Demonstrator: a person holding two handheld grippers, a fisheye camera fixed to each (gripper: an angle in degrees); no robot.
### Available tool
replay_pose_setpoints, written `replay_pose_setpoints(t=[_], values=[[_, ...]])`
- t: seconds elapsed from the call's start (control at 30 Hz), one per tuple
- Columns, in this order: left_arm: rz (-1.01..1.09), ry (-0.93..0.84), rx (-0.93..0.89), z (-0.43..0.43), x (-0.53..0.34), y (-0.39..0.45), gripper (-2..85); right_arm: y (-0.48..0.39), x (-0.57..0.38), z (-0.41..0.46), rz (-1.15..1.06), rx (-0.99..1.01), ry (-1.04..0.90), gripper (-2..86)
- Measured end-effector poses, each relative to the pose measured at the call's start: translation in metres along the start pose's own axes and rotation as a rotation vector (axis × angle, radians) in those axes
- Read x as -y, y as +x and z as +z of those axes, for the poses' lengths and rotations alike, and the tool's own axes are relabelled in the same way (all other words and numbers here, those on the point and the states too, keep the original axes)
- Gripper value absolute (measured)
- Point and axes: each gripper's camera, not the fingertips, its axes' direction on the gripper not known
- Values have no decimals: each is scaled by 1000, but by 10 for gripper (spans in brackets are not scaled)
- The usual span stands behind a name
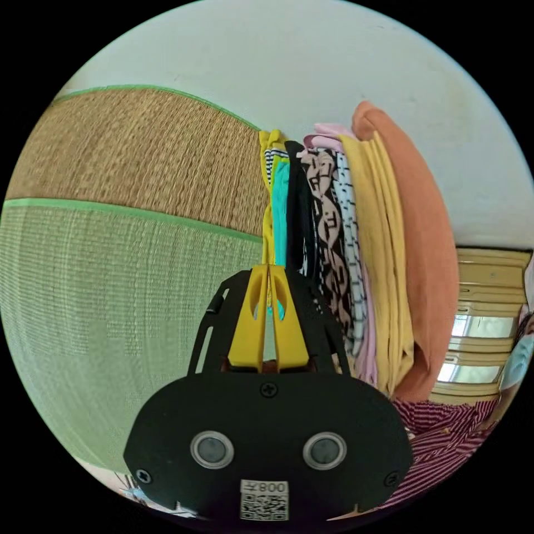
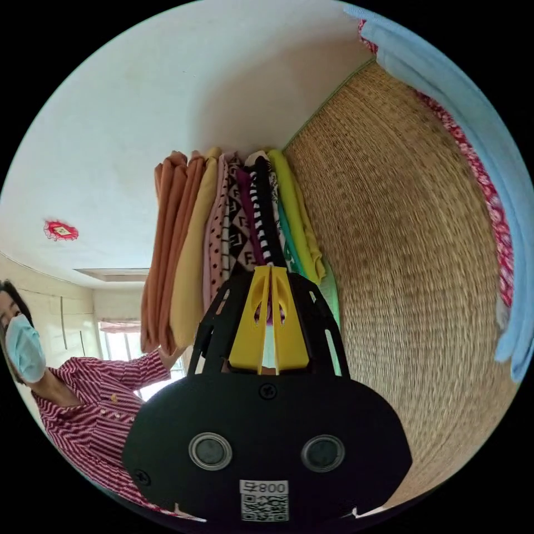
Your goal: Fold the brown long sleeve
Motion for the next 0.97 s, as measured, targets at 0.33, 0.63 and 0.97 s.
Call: replay_pose_setpoints(t=[0.33,0.63,0.97], values=[[-229,316,-585,12,92,-145,1,-2,26,26,-14,243,180,1],[-233,302,-816,-30,137,-244,2,-29,2,41,-92,378,113,1],[-212,283,-707,-105,167,-290,-1,-57,-33,39,-35,463,81,0]])
